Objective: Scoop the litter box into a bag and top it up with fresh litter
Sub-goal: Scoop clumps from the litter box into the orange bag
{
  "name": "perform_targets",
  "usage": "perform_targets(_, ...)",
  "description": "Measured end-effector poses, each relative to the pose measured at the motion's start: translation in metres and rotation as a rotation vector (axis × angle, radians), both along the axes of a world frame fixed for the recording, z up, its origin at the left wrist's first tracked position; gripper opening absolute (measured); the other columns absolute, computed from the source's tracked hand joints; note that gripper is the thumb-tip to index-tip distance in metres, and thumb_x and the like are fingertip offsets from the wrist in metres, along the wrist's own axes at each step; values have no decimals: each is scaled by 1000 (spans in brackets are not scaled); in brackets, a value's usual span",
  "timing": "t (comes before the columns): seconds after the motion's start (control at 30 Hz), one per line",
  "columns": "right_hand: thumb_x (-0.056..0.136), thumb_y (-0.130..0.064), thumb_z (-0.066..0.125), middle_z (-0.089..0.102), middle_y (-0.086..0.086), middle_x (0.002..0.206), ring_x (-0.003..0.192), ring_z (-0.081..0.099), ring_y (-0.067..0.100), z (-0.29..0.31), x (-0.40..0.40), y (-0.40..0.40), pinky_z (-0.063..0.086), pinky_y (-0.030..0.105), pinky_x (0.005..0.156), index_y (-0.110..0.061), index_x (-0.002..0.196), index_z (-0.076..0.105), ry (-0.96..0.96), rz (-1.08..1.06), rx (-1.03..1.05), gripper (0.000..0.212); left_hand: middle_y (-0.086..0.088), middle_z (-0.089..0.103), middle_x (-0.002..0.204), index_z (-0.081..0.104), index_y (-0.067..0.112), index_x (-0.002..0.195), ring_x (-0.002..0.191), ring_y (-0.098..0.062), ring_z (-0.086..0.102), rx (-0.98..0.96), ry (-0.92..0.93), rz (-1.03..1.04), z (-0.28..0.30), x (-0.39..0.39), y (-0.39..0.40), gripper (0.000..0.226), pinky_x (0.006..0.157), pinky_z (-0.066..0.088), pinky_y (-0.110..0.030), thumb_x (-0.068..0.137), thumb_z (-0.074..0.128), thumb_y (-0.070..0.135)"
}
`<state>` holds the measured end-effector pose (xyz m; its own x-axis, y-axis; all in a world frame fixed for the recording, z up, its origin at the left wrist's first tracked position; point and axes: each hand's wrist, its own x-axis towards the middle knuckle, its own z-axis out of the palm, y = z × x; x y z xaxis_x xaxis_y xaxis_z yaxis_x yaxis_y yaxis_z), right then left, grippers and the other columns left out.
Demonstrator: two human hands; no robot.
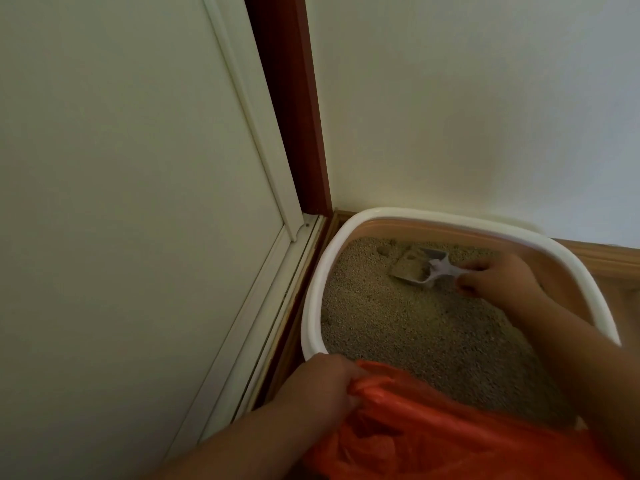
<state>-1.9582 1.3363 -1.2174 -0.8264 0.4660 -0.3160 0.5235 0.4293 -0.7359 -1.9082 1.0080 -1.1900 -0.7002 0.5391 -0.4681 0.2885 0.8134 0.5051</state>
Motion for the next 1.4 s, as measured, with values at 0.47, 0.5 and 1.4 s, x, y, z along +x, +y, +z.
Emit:
perform_targets(0.47,85,-11,78,75,6,86,73,72,27,-30,-17,-63,62,41,62,-11,115,74,100,-87,-208,31,5,70,118,72,33,125,108,-11,66,-5,1,-23,1,1,0,34,102,49,-28,93,65,23)
perform_targets(0.5,84,-11,79,76,6,87,79,73,30,-34,-18,-68,64,47,70,-11,116,74,108,-102,-250,32,5,70,118,72,32,125,109,-12,66,-7,0,-23,1,0,0,34,102,49,-28,93,65,23)
perform_targets(1.4,85,-4,76,79,3,88,82,77,15,-9,55,-17,59,22,72,-14,106,76,-89,363,-327,24,12,71,118,73,35,122,105,-2,64,40,27,28,1,8,-1,29,92,44,-15,94,70,28)
